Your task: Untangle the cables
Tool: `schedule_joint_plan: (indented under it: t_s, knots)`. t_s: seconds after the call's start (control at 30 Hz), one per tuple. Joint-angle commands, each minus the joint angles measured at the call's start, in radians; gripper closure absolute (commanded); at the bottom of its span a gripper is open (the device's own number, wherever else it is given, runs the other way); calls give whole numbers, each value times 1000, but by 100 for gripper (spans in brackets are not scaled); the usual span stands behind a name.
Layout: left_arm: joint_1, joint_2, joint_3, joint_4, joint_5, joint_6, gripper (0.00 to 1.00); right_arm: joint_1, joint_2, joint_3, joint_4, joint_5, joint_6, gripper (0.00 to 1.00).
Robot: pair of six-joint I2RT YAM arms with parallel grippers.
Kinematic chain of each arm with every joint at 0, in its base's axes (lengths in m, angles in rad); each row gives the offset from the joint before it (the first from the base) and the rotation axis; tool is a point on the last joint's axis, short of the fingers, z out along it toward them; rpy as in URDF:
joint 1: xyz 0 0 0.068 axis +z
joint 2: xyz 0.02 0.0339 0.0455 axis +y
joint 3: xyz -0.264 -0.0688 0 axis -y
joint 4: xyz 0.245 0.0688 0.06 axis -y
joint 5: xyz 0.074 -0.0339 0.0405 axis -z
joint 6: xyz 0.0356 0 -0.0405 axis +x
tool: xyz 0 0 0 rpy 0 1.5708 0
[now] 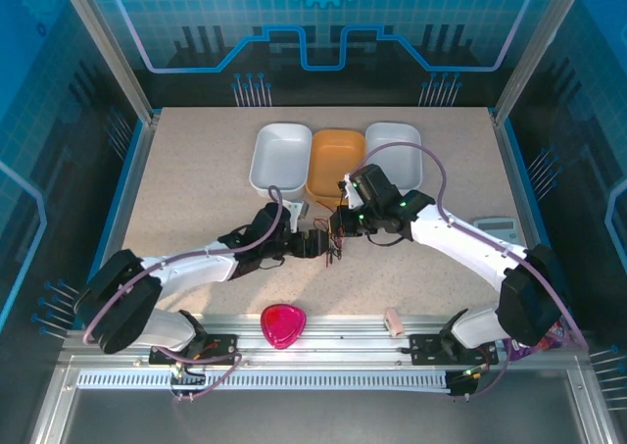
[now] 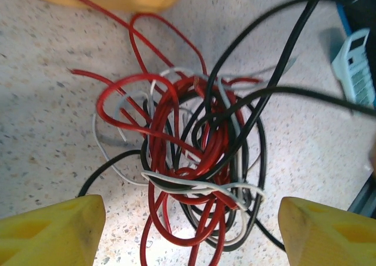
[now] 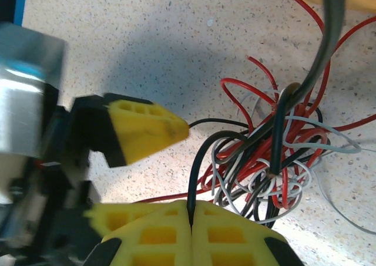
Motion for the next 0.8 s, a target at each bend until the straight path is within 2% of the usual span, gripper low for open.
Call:
schedule_joint_plan:
  t_s: [0.0, 0.07, 0.13, 0.27, 0.5, 0.77]
  knots:
    - [-28, 55, 43, 5, -6, 21, 22, -13, -36, 1, 55, -39, 24, 100]
    - [-34, 84, 45, 26, -38, 3, 23, -13, -40, 3, 61, -43, 27, 100]
    - [-35, 109, 40, 42, -78, -25, 28, -13, -50, 9, 54, -40, 24, 100]
    - [-32, 138, 22, 48, -159, -91, 47, -14, -88, 19, 9, 6, 10, 100]
    - [-33, 124, -2, 29, -158, -110, 81, -36, -176, 20, -31, 70, -6, 100]
    - [-33, 36, -33, -56, -151, -83, 89, -56, -292, 68, -88, 171, -64, 100]
